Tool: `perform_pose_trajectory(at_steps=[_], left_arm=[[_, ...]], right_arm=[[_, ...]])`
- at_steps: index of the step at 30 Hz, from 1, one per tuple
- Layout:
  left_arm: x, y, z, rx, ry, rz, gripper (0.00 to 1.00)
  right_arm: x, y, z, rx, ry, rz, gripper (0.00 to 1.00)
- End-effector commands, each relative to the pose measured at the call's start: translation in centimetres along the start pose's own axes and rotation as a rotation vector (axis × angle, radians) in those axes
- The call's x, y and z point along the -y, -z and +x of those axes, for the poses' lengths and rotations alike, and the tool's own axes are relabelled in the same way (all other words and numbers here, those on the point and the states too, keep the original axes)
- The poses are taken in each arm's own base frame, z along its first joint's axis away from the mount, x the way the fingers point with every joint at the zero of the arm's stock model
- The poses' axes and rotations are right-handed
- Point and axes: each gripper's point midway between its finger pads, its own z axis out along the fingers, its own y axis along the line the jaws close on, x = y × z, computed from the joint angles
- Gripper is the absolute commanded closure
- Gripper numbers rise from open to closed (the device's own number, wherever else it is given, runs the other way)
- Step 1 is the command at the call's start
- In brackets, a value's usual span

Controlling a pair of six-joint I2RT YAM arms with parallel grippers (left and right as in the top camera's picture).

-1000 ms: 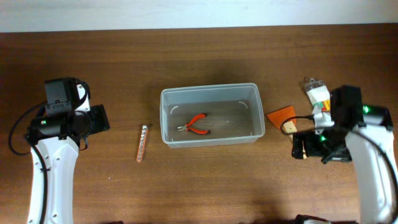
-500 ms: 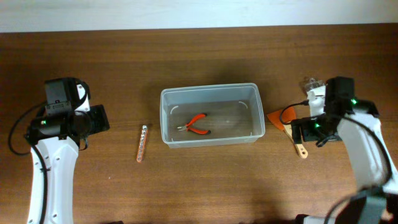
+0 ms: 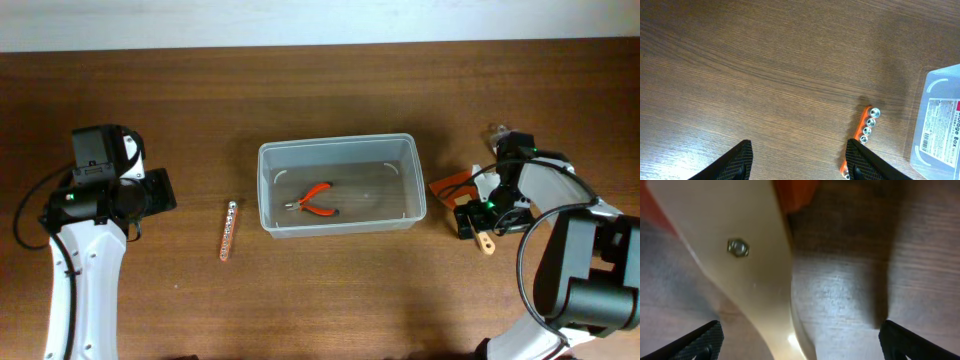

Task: Pack container
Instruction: 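Lower the right gripper onto the scraper's wooden handle and grasp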

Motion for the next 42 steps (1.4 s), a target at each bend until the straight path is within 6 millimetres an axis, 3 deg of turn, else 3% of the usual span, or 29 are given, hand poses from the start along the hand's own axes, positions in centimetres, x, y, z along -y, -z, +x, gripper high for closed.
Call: perform_pose_trajectory(at_steps=[1, 7, 16, 24, 30, 42], left_arm=[[-0.15, 0.42, -0.07, 0.018, 0.001, -0.009, 0.38], [-0.15, 0.42, -0.12, 0.019, 0.001, -0.009, 0.38], [-0.15, 0.42, -0.12, 0.019, 0.001, -0.009, 0.38], [-0.14, 0.42, -0.13, 0.020, 0.001, -0.009, 0.38], [-0.14, 0.42, -0.13, 0.020, 0.001, -0.009, 0.38], [-0.14, 0.42, -0.12, 0.019, 0.001, -0.009, 0.38]], right_arm=[[-0.02, -0.94, 0.07, -0.015, 0.004, -0.010, 0.00], [-0.40, -1.82, 0.09, -0.032, 0.004, -0.036, 0.07], [-0.47, -1.91, 0.13, -0.035, 0.003, -0.040, 0.40], [-0.46, -1.91, 0.12, -0.035, 0.003, -0.039, 0.56], [-0.46, -1.91, 0.11, -0.034, 0.004, -0.039, 0.76], [-0.47, -1.90, 0.13, -0.035, 0.000, -0.040, 0.88]])
